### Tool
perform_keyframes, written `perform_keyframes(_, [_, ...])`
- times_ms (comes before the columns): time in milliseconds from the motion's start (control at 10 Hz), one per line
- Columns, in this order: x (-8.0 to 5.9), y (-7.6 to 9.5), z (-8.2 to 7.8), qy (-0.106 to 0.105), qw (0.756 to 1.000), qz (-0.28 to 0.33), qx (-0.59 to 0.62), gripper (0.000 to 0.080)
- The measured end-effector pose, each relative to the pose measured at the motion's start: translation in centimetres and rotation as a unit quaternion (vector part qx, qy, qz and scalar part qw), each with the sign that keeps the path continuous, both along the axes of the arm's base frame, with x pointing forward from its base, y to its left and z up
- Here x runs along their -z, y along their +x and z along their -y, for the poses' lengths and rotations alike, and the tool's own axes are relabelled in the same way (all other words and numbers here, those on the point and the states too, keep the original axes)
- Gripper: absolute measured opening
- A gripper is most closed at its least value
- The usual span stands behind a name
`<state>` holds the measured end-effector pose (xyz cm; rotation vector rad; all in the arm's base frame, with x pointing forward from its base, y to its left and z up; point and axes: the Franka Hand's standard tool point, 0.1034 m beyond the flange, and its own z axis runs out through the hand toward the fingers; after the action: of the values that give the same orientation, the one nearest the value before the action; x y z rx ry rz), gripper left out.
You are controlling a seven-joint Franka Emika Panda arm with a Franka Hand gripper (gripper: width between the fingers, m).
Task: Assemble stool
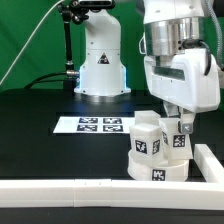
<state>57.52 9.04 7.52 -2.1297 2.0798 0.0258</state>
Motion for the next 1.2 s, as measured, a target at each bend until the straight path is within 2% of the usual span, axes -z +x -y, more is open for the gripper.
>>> perform_keyframes(300, [0.0,0.0,-0.3,0.034,0.991,-0.008,0.126,0.0338])
perform_keyframes(700, [0.0,0.1,-0.5,0.041,0.984,-0.016,0.175,0.0338])
perform_keyframes(800, [0.0,0.1,-0.5,0.041,0.985,-0.016,0.167,0.0525])
perform_keyframes(900, [-0.4,0.0,-0.7,0.044,0.988,-0.025,0.143,0.0611])
perform_keyframes(1200, [-3.1,0.5,-2.0,0.057,0.993,-0.019,0.101,0.0647])
